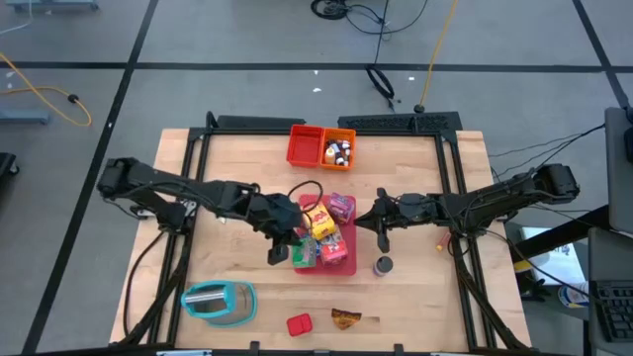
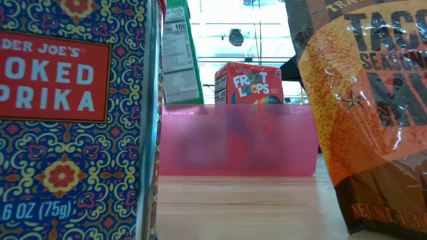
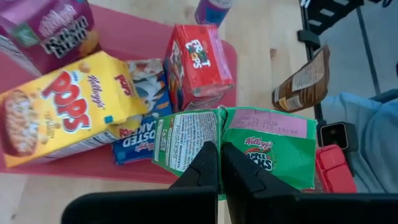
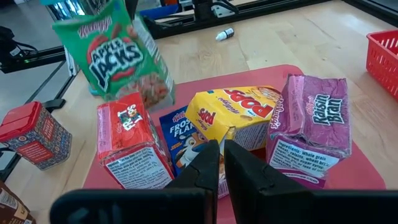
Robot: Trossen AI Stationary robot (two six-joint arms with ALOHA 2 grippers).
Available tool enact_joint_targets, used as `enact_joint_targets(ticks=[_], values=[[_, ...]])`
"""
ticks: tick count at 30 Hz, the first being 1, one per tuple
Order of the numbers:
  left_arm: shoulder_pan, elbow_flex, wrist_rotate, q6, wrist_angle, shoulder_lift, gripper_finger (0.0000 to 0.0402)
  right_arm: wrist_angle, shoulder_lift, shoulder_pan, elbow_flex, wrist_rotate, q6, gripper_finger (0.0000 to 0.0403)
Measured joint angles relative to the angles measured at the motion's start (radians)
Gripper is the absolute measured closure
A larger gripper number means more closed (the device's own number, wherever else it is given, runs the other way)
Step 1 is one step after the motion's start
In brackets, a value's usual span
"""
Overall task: Pick & Place Kitchen Items
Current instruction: Put the green cereal box into the light red bin
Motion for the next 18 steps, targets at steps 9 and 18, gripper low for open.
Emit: enact_joint_targets(ticks=[9, 18], values=[[0.004, 0.000, 0.070, 0.058, 0.136, 0.082, 0.0401, 0.000, 0.000, 0.000, 0.000, 0.000, 0.000, 0.0385], [0.056, 0.000, 0.120, 0.098, 0.189, 0.122, 0.0401, -0.005, 0.000, 0.000, 0.000, 0.000, 0.000, 0.0385]])
